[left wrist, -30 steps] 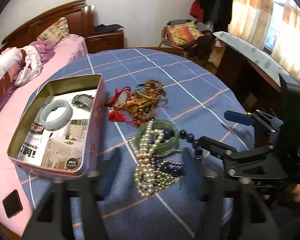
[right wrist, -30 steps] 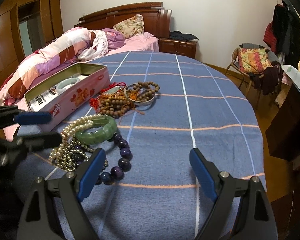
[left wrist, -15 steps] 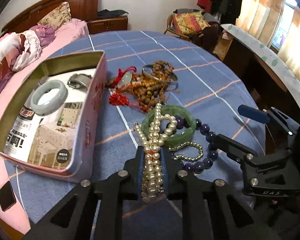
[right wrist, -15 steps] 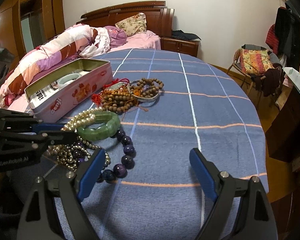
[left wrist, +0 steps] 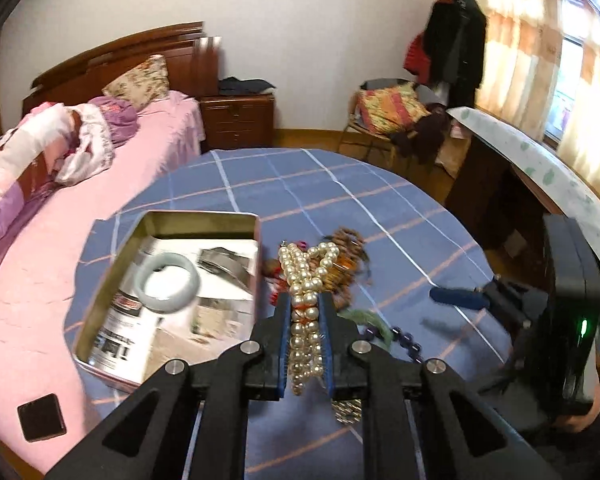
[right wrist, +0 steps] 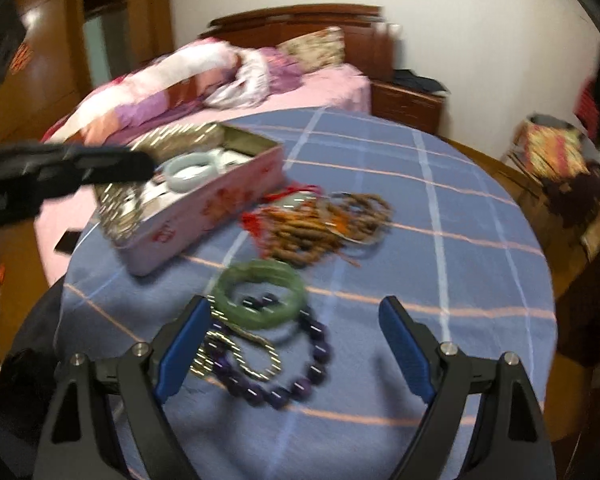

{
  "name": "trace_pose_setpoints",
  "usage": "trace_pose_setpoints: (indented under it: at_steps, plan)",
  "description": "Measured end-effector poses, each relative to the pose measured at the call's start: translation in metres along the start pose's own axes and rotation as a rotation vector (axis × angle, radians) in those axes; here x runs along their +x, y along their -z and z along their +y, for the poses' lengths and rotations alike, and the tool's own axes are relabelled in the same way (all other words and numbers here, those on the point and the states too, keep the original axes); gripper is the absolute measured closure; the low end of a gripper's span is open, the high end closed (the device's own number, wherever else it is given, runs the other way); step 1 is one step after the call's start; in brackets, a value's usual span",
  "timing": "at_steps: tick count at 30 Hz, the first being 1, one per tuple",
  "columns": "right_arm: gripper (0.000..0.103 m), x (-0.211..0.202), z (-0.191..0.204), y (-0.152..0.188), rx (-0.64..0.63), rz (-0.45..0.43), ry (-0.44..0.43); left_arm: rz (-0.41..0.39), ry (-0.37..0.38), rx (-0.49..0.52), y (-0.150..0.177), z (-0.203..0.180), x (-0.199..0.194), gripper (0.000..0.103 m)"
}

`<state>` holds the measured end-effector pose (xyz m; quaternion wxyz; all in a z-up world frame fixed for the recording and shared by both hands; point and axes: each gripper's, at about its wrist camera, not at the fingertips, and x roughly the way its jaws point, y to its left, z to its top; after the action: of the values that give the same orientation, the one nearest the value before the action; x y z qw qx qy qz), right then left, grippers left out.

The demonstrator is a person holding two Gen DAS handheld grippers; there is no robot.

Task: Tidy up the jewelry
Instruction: 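Carry the pearls toward the tin with the left gripper while the right grasps the green jade bangle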

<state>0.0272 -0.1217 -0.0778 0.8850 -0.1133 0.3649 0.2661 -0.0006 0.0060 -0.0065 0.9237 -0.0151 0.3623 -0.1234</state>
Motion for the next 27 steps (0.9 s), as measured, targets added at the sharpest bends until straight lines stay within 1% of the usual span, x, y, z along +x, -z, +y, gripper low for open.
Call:
trace_pose_setpoints:
  at_steps: [2, 7, 10, 13, 14, 15, 16, 17, 18, 19, 22, 24, 27]
  plan:
    - [0.015, 0.012, 0.009, -0.006, -0.028, 0.019, -0.017, -0.008, -0.012, -0.009, -0.003, 0.006, -0.001, 0.09]
    - [0.016, 0.038, 0.013, -0.01, -0.05, 0.075, 0.0, -0.009, -0.063, -0.037, -0.004, 0.028, 0.001, 0.09]
    - [0.023, 0.048, 0.01, -0.007, -0.036, 0.111, -0.018, 0.001, -0.08, -0.079, -0.006, 0.047, 0.006, 0.09]
    - [0.032, 0.051, 0.01, -0.007, -0.033, 0.13, -0.046, 0.011, -0.092, -0.11, -0.005, 0.059, 0.009, 0.09]
    - [0.044, 0.051, 0.009, -0.006, -0.027, 0.133, -0.053, 0.014, -0.096, -0.119, -0.005, 0.063, 0.01, 0.09]
    - [0.051, 0.051, 0.008, -0.006, -0.024, 0.134, -0.049, 0.015, -0.098, -0.123, -0.005, 0.065, 0.01, 0.09]
    - [0.052, 0.049, 0.008, -0.006, -0.023, 0.127, -0.05, 0.016, -0.102, -0.127, -0.004, 0.067, 0.009, 0.09]
    - [0.056, 0.047, 0.008, -0.006, -0.026, 0.119, -0.052, 0.016, -0.105, -0.132, -0.004, 0.069, 0.009, 0.09]
    - [0.07, 0.045, 0.008, -0.006, -0.028, 0.11, -0.057, 0.017, -0.107, -0.135, -0.004, 0.07, 0.009, 0.09]
    - [0.078, 0.043, 0.008, -0.007, -0.028, 0.106, -0.059, 0.017, -0.108, -0.137, -0.004, 0.071, 0.009, 0.09]
    - [0.08, 0.041, 0.007, -0.007, -0.023, 0.097, -0.065, 0.021, -0.112, -0.142, -0.004, 0.073, 0.01, 0.09]
    - [0.084, 0.041, 0.006, -0.006, -0.021, 0.097, -0.07, 0.024, -0.112, -0.144, -0.004, 0.075, 0.011, 0.09]
    - [0.086, 0.038, 0.005, -0.007, -0.01, 0.081, -0.069, 0.025, -0.115, -0.146, -0.004, 0.077, 0.011, 0.09]
